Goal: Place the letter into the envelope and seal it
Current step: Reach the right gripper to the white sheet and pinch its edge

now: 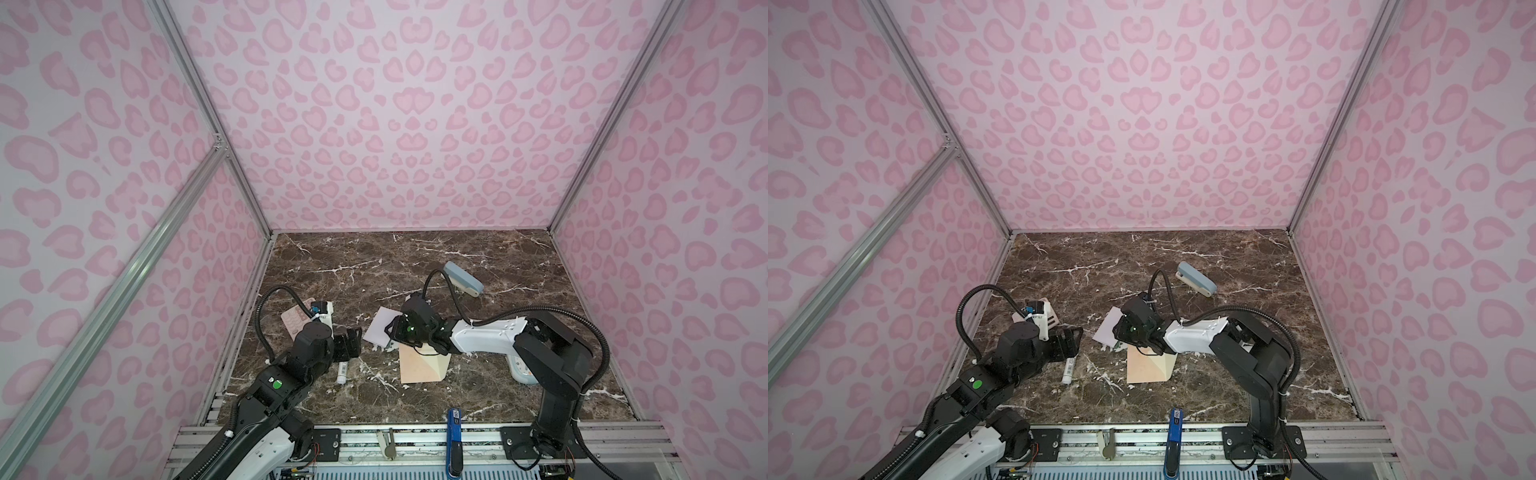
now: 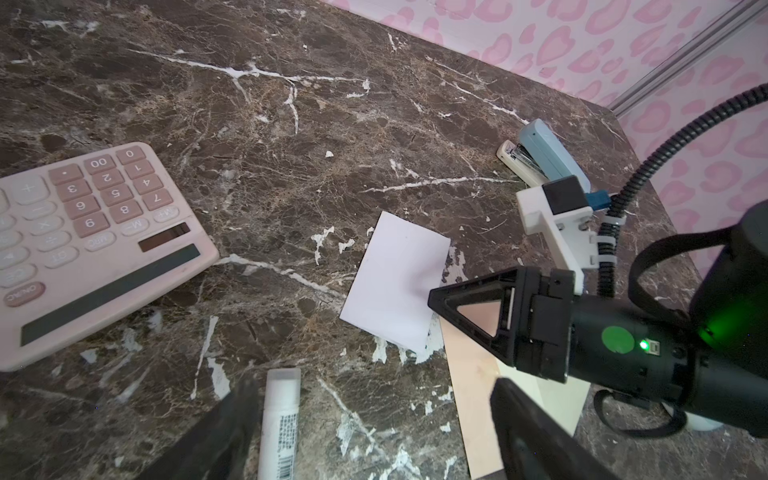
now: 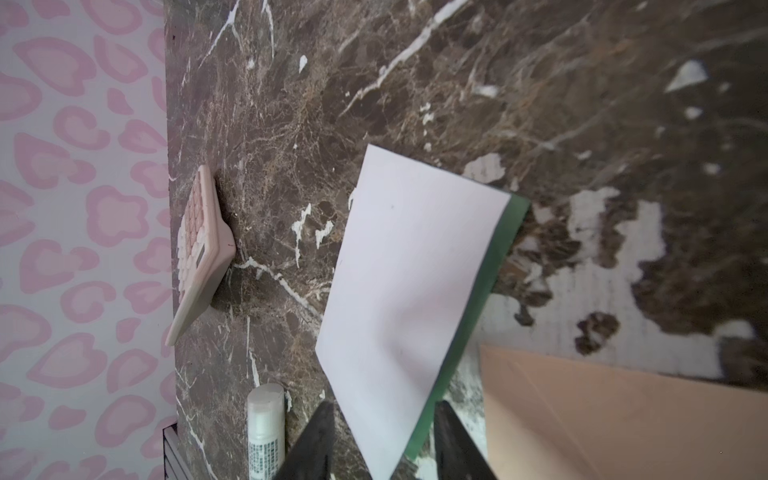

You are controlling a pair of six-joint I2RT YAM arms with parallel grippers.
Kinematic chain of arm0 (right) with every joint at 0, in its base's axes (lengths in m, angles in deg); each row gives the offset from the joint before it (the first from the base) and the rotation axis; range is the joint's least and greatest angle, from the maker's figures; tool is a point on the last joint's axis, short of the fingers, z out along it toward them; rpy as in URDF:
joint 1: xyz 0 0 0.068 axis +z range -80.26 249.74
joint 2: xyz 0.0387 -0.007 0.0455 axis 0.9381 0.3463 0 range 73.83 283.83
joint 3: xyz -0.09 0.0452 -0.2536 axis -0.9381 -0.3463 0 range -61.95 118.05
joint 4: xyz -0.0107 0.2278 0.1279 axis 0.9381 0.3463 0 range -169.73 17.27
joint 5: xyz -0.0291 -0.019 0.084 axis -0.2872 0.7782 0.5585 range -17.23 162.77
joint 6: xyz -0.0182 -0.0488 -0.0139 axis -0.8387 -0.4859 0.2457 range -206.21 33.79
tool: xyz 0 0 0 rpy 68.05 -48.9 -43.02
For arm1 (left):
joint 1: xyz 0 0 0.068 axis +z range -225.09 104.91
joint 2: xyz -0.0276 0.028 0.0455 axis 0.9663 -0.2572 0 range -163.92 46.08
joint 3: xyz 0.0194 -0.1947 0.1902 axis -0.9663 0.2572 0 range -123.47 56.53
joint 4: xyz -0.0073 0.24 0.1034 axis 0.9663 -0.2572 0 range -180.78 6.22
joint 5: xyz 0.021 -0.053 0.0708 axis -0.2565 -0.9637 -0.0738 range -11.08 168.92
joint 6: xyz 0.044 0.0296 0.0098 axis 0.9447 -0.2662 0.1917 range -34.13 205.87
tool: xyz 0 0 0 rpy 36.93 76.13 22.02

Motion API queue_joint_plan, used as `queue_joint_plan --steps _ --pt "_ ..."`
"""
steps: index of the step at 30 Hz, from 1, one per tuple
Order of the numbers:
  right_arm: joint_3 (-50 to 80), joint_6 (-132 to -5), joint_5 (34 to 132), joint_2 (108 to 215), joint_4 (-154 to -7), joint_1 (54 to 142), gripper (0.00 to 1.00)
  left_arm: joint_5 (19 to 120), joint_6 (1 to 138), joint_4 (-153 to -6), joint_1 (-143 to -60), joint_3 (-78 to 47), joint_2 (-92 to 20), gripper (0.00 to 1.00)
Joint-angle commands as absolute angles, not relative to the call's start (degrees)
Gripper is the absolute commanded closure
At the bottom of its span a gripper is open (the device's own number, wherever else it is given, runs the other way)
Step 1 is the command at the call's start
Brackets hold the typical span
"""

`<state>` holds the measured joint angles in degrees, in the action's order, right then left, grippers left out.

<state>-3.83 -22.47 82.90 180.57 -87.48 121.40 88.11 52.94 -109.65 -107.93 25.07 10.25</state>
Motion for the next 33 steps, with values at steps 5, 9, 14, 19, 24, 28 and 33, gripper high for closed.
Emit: queue_joint_plan --steps 5,9,14,19,24,28,33 --pt "-3.65 -21.56 83.40 182.35 -89.44 121.25 0.58 87.71 52.82 -110.01 -107.81 23.88 9.65 0.10" --pt "-3.77 -20.98 83.62 182.72 -90.27 121.03 0.57 87.62 52.82 -109.89 -107.79 23.84 9.39 0.10" --pt "-3.77 -20.53 84.01 182.96 -91.45 120.76 0.58 87.54 52.74 -109.49 -107.79 24.23 9.17 0.10" --pt "-3.77 -19.53 83.48 183.14 -91.78 120.57 0.58 87.27 52.51 -109.38 -107.79 24.94 9.26 0.10" --pt "-4.21 -17.99 84.09 183.78 -93.73 120.37 0.59 87.49 52.56 -109.34 -107.75 25.02 9.34 0.10" --pt "-3.78 -17.77 84.28 184.13 -93.89 120.37 0.61 87.40 52.41 -108.87 -107.70 25.33 9.26 0.10" --pt "-3.78 -17.53 84.25 184.57 -94.53 120.27 0.66 87.20 52.12 -108.33 -107.70 25.90 9.08 0.10"
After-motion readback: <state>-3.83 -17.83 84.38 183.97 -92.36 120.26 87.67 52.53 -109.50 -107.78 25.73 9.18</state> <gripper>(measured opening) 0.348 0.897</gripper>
